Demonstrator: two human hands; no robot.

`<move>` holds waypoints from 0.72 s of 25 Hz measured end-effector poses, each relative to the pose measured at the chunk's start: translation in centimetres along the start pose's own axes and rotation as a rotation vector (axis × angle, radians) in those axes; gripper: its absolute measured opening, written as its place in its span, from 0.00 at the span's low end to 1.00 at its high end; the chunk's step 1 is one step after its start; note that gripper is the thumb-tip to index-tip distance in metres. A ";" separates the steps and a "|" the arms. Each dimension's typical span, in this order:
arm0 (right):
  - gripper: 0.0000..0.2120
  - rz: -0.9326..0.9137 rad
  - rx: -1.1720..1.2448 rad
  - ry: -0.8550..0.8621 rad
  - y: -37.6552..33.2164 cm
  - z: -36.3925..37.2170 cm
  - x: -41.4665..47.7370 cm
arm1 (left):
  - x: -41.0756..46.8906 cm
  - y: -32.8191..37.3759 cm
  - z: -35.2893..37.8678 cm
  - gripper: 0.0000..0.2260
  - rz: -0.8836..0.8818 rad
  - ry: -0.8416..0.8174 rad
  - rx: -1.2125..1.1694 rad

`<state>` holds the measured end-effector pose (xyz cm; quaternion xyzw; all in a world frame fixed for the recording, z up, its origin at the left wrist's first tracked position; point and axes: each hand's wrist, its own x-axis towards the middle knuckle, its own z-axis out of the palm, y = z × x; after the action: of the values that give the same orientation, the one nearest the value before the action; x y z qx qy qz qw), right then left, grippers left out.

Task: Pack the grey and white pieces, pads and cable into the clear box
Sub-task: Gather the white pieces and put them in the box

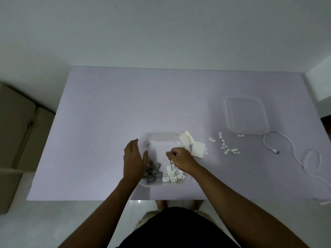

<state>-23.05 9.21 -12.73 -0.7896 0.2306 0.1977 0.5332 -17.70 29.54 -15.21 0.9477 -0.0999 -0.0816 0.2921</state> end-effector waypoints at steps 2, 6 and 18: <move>0.15 0.015 -0.195 -0.110 1.0 1.7 0.3 | -0.3 -0.9 1.1 0.25 -0.157 -0.144 -0.100; 0.15 0.028 -0.513 -0.245 3.3 3.2 -0.3 | -0.6 -1.7 1.7 0.18 -0.240 -0.177 -0.234; 0.09 -0.154 -0.504 -0.087 4.6 2.2 -2.1 | -0.6 -1.0 2.1 0.15 -0.277 -0.121 -0.249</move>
<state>-27.56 10.05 -15.83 -0.9034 0.0903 0.2417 0.3426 -18.64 29.39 -17.46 0.9022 0.0248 -0.1893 0.3868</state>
